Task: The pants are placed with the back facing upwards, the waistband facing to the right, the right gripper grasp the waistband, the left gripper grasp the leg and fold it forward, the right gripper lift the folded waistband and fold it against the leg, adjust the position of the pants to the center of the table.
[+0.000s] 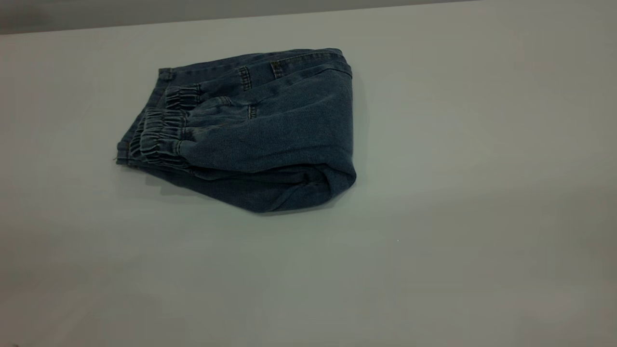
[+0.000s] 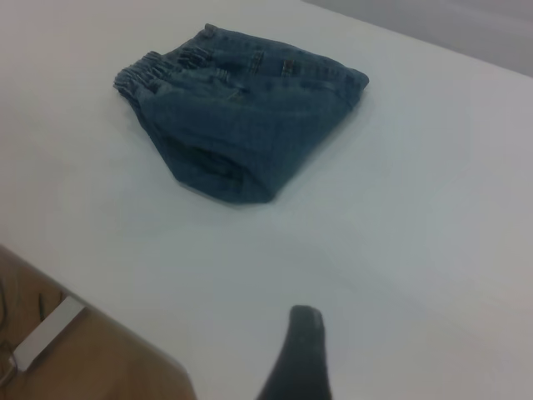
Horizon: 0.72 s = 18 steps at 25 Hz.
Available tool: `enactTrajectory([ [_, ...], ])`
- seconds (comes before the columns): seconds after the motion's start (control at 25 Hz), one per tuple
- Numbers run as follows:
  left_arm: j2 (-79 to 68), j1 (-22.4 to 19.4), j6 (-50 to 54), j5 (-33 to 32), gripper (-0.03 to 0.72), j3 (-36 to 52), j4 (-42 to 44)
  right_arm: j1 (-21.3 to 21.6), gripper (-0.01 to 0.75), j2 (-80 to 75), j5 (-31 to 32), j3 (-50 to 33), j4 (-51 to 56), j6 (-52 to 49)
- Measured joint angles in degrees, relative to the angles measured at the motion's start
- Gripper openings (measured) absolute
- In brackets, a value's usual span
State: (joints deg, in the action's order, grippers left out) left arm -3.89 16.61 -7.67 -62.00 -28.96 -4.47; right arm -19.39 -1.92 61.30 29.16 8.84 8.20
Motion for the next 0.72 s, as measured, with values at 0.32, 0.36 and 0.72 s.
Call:
enactTrajectory([
  [0.32,0.1,-14.4,0.0,0.0,0.419,0.0,0.0,11.5,0.583,1.9,0.0,-0.1,1.1,-0.1],
  [0.36,0.1,-15.7,0.0,0.0,0.419,0.0,-0.1,13.1,0.583,1.9,0.0,-0.1,1.2,-0.1],
  [0.72,2.4,-18.3,0.0,0.0,0.419,0.0,-0.1,18.5,0.583,1.9,0.0,-0.1,1.6,-0.1],
])
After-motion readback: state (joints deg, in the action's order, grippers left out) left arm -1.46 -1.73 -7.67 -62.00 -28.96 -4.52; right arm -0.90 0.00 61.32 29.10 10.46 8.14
